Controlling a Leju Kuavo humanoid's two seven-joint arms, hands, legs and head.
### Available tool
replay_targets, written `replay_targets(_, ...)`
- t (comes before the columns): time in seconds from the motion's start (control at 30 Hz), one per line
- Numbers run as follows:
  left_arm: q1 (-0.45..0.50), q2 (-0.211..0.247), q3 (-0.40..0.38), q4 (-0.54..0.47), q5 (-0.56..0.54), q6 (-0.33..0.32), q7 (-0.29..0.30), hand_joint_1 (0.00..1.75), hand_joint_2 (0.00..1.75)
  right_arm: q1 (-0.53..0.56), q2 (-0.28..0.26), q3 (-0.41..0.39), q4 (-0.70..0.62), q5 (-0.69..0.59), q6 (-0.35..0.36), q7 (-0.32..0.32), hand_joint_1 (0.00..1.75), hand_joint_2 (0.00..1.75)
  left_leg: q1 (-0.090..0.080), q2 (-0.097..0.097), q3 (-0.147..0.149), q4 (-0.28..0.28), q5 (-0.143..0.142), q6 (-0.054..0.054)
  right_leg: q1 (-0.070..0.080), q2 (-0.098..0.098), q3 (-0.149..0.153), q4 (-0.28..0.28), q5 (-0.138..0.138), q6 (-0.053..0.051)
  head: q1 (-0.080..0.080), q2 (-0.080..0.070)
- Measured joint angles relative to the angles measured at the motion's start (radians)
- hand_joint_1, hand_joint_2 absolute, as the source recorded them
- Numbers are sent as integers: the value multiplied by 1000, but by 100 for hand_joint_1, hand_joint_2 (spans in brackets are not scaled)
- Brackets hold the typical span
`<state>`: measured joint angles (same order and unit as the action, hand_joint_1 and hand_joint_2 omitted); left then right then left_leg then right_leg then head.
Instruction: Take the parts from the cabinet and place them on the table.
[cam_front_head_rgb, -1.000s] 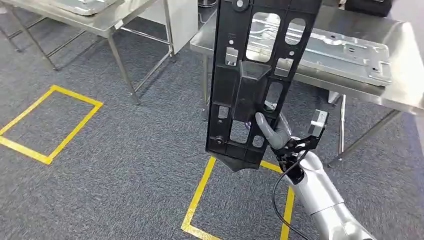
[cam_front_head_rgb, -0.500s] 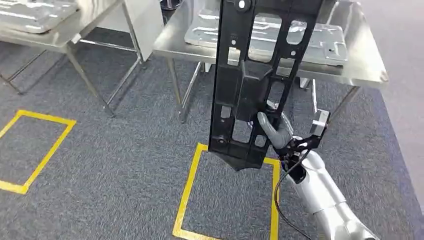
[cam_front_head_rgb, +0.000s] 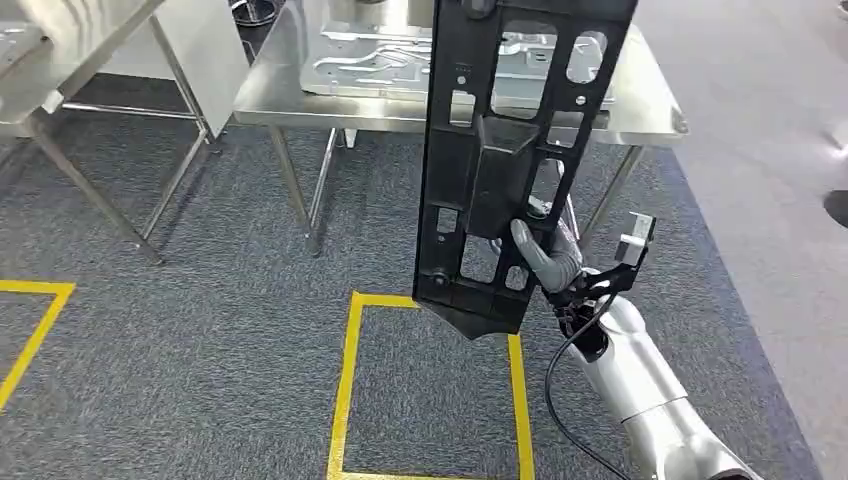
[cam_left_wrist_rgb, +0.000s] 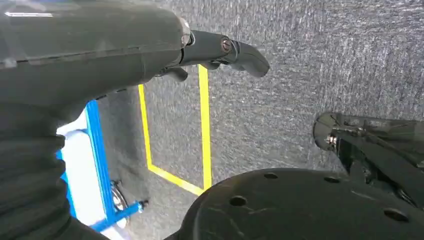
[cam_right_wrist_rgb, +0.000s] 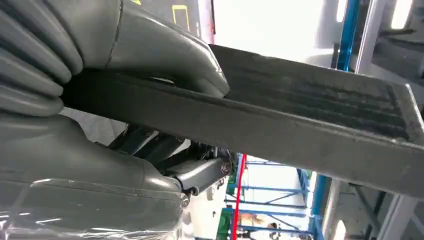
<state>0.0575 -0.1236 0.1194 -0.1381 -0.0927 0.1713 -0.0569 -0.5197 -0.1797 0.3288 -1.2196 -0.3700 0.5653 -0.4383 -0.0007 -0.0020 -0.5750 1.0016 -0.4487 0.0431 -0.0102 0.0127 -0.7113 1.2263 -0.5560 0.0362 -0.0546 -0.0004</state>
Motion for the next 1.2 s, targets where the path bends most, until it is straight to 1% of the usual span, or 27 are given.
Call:
replay_targets(0.03,1,0,0,0,0,0,0,0,175,1,0,1,3,0,0,0,175,175,0,10,0,1,-1,1,-2,-3,-37,74,-25,3,0,0)
replay_targets(0.07,1,0,0,0,0,0,0,0,175,2,0,1,7,0,0,0,175,175,0,21,0,1,-2,0,-4,-4,-57,114,-28,5,0,0)
replay_targets(0.1,2,0,0,0,0,0,0,0,175,2,0,1,10,0,0,0,175,175,0,33,1,1,-5,-1,-4,-6,-49,95,-7,6,0,0)
replay_targets(0.13,3,0,0,0,0,0,0,0,175,2,0,1,12,0,0,0,175,175,0,44,4,2,-7,-3,-4,-12,-14,29,33,5,0,0)
replay_targets(0.2,5,-2,0,0,0,0,0,0,175,-2,2,1,13,0,0,-4,175,175,-1,52,13,4,-14,-12,-3,-33,94,-171,116,-2,0,0)
replay_targets(0.23,5,-2,0,0,0,0,0,0,175,-5,2,1,15,1,-2,-11,175,175,-8,59,13,7,-18,-18,4,-39,115,-217,109,-7,0,0)
replay_targets(0.33,6,-2,0,0,0,0,0,0,175,-8,3,1,20,12,-7,-23,175,175,-8,64,15,5,-20,-30,8,-27,111,-217,112,-22,0,0)
replay_targets(0.37,6,-2,0,0,0,0,0,0,175,-8,3,0,23,14,-8,-23,175,175,-8,65,18,3,-20,-35,7,-24,112,-220,114,-28,0,0)
replay_targets(0.4,6,0,0,0,0,1,0,0,175,-9,4,0,24,14,-8,-24,175,175,-8,54,12,10,-27,-42,-6,-23,118,-227,119,-35,0,0)
replay_targets(0.43,5,0,0,0,1,1,-4,0,175,-13,5,0,24,13,-8,-25,175,175,-7,21,-2,45,-52,-47,-7,-19,119,-229,119,-40,0,0)
replay_targets(0.47,3,0,0,0,2,1,-6,0,175,-18,10,1,24,13,-8,-26,175,175,-6,4,-33,113,-89,-51,-7,-18,119,-229,119,-43,0,0)
replay_targets(0.53,-3,0,0,0,4,1,-9,0,175,-21,16,2,29,14,-8,-27,175,175,-5,-5,-115,280,-158,-57,-5,-11,119,-228,117,-47,0,0)
replay_targets(0.57,-5,1,0,0,5,0,-9,0,175,-21,17,3,33,14,-8,-27,175,175,-5,-5,-144,335,-166,-58,-4,-5,121,-228,117,-47,0,0)
replay_targets(0.6,-5,2,0,0,6,-1,-9,0,175,-21,18,3,37,15,-8,-27,175,175,-5,-5,-149,335,-148,-58,-3,1,123,-227,116,-47,0,0)
replay_targets(0.63,-5,3,0,0,6,-5,-9,0,175,-22,18,3,40,16,-8,-27,175,175,-5,-5,-127,278,-105,-56,-3,7,127,-227,114,-47,0,0)
replay_targets(0.7,-3,3,0,0,6,-14,-8,0,175,-25,20,3,40,16,-9,-27,175,175,-4,-8,-48,101,-7,-50,-4,20,135,-225,109,-42,0,0)
replay_targets(0.73,0,3,0,0,7,-15,-8,0,175,-29,21,3,41,16,-9,-27,175,175,-4,-12,-21,29,11,-46,-3,26,135,-224,106,-37,0,0)
replay_targets(0.77,-1,3,0,0,7,-16,-8,0,175,-33,21,3,43,16,-9,-27,175,175,-5,-16,-9,9,2,-39,4,31,129,-218,104,-32,0,0)
replay_targets(0.87,-1,3,0,0,8,-20,-9,0,175,-32,20,3,48,21,-10,-27,175,175,-9,-16,-16,15,3,-21,1,35,125,-224,108,-16,0,0)
replay_targets(0.9,-1,3,0,0,9,-21,-9,0,175,-32,19,3,48,24,-11,-27,175,175,-2,-15,-14,8,8,-13,2,36,124,-221,104,-10,0,0)
replay_targets(0.93,-1,2,0,0,9,-22,-10,0,175,-31,15,2,48,26,-15,-27,175,175,0,-11,-13,5,10,-10,0,24,119,-201,90,-5,0,0)
replay_targets(0.97,-1,2,0,0,9,-23,-10,0,175,-34,15,2,47,29,-21,-28,175,175,0,-9,-14,5,10,-5,3,9,93,-149,57,-1,0,0)
replay_targets(1.03,-1,2,0,0,9,-25,-10,0,175,-30,12,2,47,36,-27,-27,175,175,-2,-6,-14,5,8,2,0,1,15,10,-14,5,0,0)
replay_targets(1.07,0,2,0,0,9,-26,-10,0,175,-27,11,2,47,42,-29,-27,175,175,-3,-5,-14,6,7,3,-1,0,-17,71,-33,5,0,0)
replay_targets(1.1,0,2,0,0,9,-28,-10,0,175,-25,7,1,47,49,-34,-25,175,175,-4,-5,-14,7,6,3,-2,-1,-30,91,-25,4,0,0)
replay_targets(1.13,0,2,0,0,9,-28,-10,0,175,-26,1,0,47,54,-38,-21,175,175,-4,-5,-13,8,5,3,-2,-1,-18,60,6,2,0,0)
replay_targets(1.2,0,1,0,0,9,-29,-10,0,175,-42,-10,-4,47,61,-39,-16,175,175,-5,-5,-11,13,1,-1,-1,-2,60,-105,94,-8,0,0)
